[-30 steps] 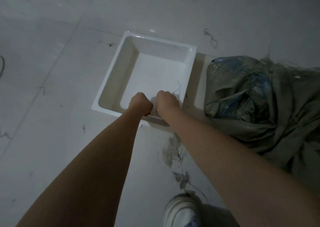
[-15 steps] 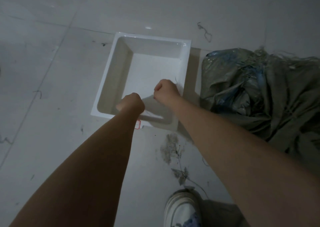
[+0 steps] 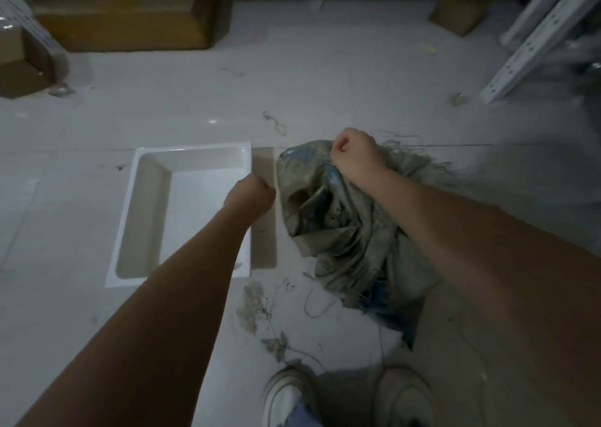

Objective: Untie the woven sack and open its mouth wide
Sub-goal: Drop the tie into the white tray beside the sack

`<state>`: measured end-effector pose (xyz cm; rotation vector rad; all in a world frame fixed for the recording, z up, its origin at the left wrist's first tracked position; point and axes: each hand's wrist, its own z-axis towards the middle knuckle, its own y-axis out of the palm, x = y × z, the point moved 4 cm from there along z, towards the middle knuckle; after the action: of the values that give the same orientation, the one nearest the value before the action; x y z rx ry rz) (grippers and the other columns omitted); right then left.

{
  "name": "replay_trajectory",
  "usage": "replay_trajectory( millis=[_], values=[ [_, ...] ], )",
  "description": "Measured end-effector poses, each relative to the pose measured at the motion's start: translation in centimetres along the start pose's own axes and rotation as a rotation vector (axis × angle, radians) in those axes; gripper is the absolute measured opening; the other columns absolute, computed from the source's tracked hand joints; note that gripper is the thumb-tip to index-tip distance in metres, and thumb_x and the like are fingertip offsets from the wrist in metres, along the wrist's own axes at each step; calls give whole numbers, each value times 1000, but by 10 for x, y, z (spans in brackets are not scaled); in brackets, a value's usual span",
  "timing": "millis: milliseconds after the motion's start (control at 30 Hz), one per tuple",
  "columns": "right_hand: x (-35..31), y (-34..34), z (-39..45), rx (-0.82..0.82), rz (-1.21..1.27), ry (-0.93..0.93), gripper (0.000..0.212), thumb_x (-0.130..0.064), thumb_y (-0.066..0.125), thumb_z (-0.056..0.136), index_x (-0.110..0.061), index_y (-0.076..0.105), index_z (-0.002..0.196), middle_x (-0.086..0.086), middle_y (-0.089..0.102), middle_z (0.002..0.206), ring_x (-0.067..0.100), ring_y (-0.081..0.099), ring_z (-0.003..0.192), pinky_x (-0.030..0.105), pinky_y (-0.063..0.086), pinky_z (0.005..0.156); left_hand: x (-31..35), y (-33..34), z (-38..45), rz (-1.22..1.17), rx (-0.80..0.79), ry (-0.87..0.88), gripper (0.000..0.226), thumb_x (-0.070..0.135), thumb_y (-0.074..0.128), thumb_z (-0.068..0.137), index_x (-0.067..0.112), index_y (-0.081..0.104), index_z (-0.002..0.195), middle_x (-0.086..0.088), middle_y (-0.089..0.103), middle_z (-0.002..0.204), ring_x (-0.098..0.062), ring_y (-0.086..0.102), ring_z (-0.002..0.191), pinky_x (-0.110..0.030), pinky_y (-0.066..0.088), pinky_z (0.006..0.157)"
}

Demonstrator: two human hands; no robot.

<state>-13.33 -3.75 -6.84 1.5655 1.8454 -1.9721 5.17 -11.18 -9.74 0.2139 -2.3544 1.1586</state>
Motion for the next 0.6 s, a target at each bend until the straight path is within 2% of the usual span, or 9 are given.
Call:
replay_trajectory(
  millis=[67, 133, 200, 233, 300, 400, 467, 533, 600],
  values=[
    [26, -39, -4, 216, -42, 57, 10, -17, 49, 90, -12, 58, 87, 7, 63, 90, 27, 58, 84, 30, 43, 68, 37, 18, -4, -77, -20, 60, 30, 19, 51, 87, -1, 64, 105, -21, 67, 107, -36, 64, 99, -45, 53, 91],
    [55, -68, -8, 393, -110, 142, 22, -21, 46, 91, -7, 59, 103, 13, 62, 109, 31, 55, 103, 35, 44, 78, 68, 37, -9, -137, -37, 117, 34, 27, 50, 90, -1, 63, 104, -22, 66, 108, -36, 63, 100, -43, 53, 92],
    [85, -83, -12, 427, -185, 236, 35, -27, 42, 92, -4, 55, 115, 16, 54, 124, 34, 47, 117, 39, 42, 90, 90, 58, -14, -180, -63, 108, 37, 35, 49, 91, 1, 62, 91, -20, 65, 89, -34, 64, 94, -38, 52, 86],
    [101, -86, -15, 401, -205, 297, 40, -31, 40, 92, -4, 52, 120, 17, 50, 129, 34, 44, 120, 40, 40, 93, 96, 68, -15, -196, -85, 77, 39, 39, 48, 91, 2, 60, 86, -17, 61, 78, -34, 64, 89, -36, 51, 81],
    [131, -85, -21, 315, -128, 453, 52, -39, 37, 93, -4, 44, 131, 19, 45, 137, 36, 41, 125, 42, 36, 100, 107, 88, -18, -209, -123, 30, 45, 46, 47, 91, 3, 59, 92, -12, 56, 73, -31, 62, 81, -35, 48, 76],
    [165, -64, -22, 145, 229, 649, 66, -47, 34, 94, 0, 36, 140, 20, 43, 143, 33, 45, 127, 39, 34, 105, 112, 113, -18, -240, -178, -1, 52, 45, 56, 87, 3, 58, 117, -15, 64, 101, -29, 62, 93, -35, 50, 87],
    [169, -46, -27, -76, 319, 608, 66, -52, 31, 93, -4, 43, 137, 16, 51, 135, 24, 51, 114, 34, 38, 99, 112, 122, -19, -243, -206, -6, 50, 31, 61, 87, 3, 51, 128, -17, 59, 124, -30, 57, 113, -31, 46, 90],
    [166, -33, -35, -328, 158, 457, 62, -54, 32, 93, -10, 49, 134, 13, 52, 132, 25, 50, 117, 28, 35, 93, 108, 124, -20, -234, -227, -23, 47, 23, 63, 87, 2, 52, 128, -16, 57, 127, -32, 56, 116, -30, 44, 89],
    [162, -29, -39, -365, -65, 301, 58, -56, 35, 92, -11, 59, 119, 13, 56, 127, 29, 50, 120, 29, 37, 92, 106, 118, -20, -221, -216, -29, 43, 19, 65, 84, 0, 55, 122, -17, 61, 121, -34, 60, 109, -35, 49, 92]
  ],
)
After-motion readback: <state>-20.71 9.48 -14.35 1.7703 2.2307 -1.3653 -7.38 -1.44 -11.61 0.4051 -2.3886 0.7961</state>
